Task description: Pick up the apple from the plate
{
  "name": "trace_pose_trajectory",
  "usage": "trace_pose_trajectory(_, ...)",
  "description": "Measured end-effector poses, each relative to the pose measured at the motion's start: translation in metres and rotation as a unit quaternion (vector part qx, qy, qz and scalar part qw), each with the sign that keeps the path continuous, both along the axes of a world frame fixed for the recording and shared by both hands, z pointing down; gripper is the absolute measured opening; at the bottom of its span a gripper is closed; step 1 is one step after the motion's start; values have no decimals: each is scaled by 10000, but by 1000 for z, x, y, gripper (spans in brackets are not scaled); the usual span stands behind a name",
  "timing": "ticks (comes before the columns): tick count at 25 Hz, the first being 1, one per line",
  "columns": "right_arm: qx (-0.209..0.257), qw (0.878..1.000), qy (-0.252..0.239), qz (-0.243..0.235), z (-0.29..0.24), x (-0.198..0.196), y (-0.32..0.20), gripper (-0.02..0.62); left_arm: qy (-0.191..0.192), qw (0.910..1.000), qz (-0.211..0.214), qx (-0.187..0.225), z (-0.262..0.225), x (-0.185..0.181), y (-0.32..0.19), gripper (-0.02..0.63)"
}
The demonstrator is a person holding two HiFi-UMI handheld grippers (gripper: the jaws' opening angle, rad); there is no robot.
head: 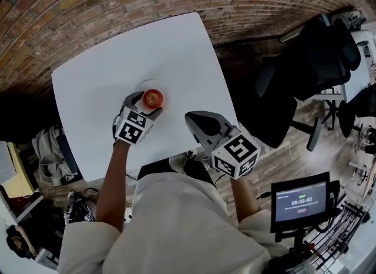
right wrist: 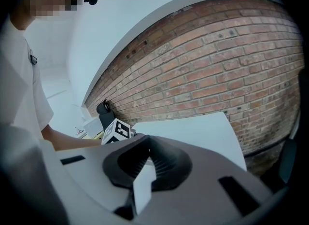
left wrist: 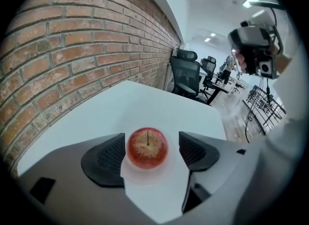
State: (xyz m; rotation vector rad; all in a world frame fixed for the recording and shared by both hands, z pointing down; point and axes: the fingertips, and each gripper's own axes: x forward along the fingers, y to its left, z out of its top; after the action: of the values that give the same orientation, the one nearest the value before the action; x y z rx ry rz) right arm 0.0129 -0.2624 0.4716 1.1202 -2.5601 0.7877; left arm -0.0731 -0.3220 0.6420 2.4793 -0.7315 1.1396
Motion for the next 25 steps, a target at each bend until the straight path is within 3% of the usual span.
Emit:
trace_pose_trajectory(18,-179,9997,-28,188,11,16,-12,2,-430,9979,258,-406,40,8,-8,373)
trace_pose_trajectory(25,-204,9996,-37,190,13,14,-13,2,-658,9964,371,-381,51,7,-6,373)
